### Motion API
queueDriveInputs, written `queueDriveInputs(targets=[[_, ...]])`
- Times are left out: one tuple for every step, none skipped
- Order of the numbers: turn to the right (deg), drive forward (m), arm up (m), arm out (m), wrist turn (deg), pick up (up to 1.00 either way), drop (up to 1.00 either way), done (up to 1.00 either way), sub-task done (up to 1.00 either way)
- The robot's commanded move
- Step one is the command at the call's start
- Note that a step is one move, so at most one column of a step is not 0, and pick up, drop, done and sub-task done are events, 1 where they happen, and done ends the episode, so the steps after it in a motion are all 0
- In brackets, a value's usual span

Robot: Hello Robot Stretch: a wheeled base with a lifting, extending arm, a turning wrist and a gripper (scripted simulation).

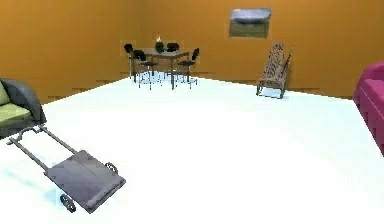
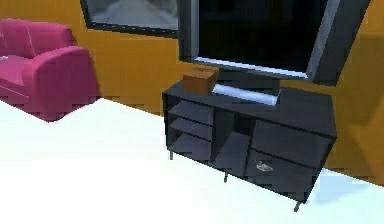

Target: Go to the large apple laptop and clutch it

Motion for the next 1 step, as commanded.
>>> queueDriveInputs(targets=[[0.0,1.0,0.0,0.0,0.0,0.0,0.0,0.0,0.0]])
